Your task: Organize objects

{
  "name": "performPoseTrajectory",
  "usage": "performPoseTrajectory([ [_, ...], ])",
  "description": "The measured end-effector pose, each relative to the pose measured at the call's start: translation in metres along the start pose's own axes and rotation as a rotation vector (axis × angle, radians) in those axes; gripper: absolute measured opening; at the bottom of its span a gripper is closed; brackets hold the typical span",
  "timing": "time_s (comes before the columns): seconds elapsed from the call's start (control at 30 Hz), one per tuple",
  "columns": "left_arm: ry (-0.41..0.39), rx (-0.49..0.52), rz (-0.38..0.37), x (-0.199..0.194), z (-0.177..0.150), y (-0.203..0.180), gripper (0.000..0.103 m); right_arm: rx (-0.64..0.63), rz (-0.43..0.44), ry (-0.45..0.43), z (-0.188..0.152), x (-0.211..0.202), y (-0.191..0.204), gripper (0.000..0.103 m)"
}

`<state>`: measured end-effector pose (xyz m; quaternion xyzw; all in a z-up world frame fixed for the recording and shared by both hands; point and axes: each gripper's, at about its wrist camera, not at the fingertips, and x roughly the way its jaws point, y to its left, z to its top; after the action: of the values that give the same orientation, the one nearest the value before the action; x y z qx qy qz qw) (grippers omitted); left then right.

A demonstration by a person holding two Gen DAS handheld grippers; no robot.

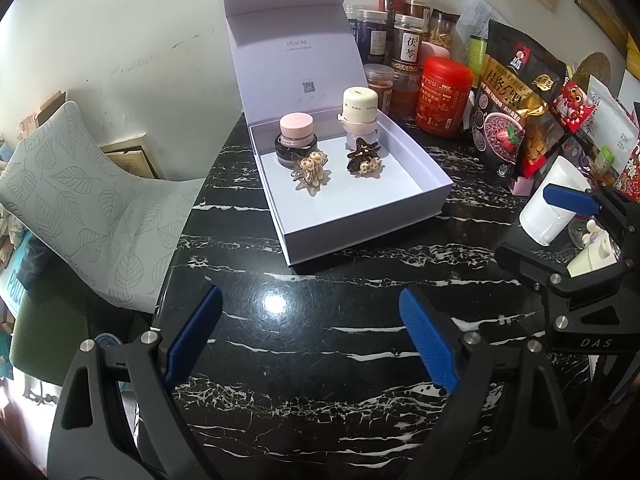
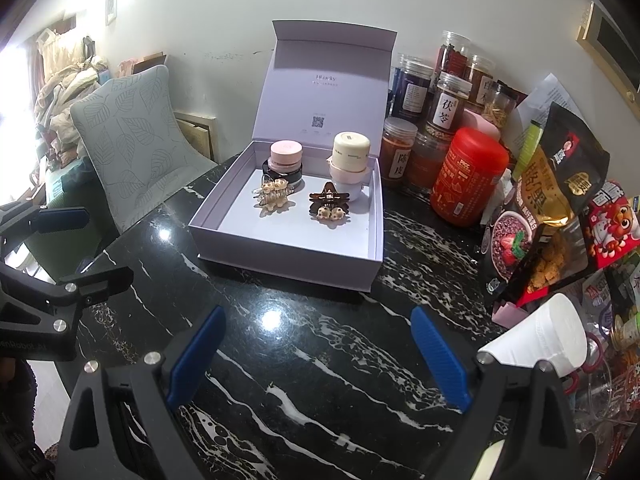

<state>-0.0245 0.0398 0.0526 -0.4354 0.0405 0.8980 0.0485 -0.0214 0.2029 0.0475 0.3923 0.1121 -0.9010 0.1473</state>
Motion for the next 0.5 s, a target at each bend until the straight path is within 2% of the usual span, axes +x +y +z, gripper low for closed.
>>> performPoseTrajectory([
  [0.5,0.011,0.000,0.004,0.0035,-0.0025,-0.0001,0.090,-0.002,-0.003,0.005,-0.0010,0.0011,-0.0011,0.095],
])
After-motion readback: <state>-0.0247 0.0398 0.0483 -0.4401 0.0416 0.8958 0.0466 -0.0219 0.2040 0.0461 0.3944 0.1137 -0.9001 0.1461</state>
